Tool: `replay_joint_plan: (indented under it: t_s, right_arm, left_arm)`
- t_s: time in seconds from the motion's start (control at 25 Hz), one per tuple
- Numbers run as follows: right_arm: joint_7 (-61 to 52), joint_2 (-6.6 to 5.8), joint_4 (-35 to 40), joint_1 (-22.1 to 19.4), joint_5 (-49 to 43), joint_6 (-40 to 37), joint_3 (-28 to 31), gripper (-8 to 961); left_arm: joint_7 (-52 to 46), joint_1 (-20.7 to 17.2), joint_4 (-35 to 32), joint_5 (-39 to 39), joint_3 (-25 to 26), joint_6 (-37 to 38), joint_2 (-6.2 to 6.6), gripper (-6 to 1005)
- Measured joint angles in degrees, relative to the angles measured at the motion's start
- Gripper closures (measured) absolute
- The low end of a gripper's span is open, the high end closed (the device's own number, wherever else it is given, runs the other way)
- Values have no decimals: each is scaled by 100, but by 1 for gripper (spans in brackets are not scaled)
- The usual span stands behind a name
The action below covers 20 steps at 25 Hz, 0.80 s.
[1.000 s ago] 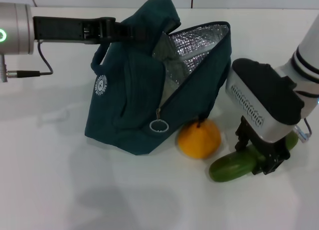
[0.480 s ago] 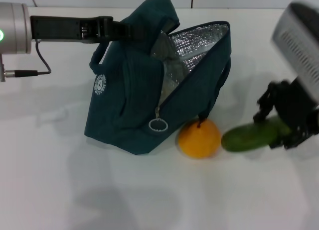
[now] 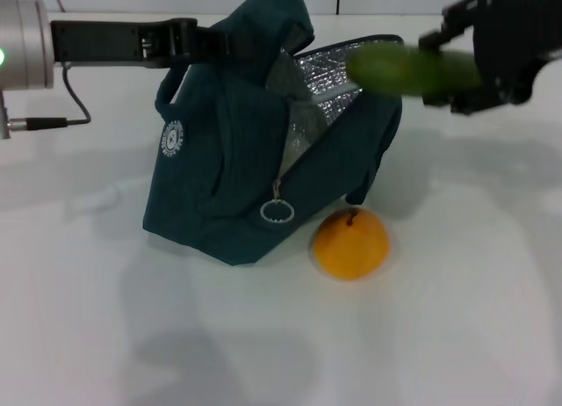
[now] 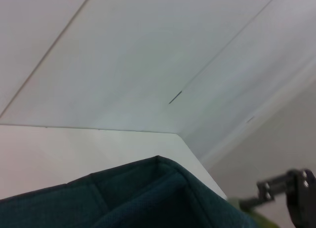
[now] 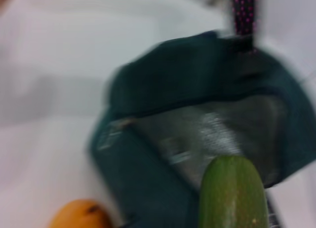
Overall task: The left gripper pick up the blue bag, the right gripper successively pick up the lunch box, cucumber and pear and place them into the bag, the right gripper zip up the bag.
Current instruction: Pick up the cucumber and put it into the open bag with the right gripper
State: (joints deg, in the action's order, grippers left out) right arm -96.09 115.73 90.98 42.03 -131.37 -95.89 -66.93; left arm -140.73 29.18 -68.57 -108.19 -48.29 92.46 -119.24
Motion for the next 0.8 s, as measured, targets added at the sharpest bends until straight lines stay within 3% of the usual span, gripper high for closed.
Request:
replay_joint_plan:
  t_s: [0.32, 0.64, 0.8]
  right_arm:
    - [475, 5, -912, -523, 1693, 2332, -196, 378]
    - [1448, -6, -2002, -605, 3799, 2538, -159, 377]
    - [1718, -16, -2488, -605, 4343, 2478, -159, 376]
  left_arm:
    - [118, 60, 172, 28, -39, -117, -26, 949]
    - [286, 175, 371, 78, -32, -170, -18, 949]
    - [285, 204, 372, 78, -40, -216, -11, 949]
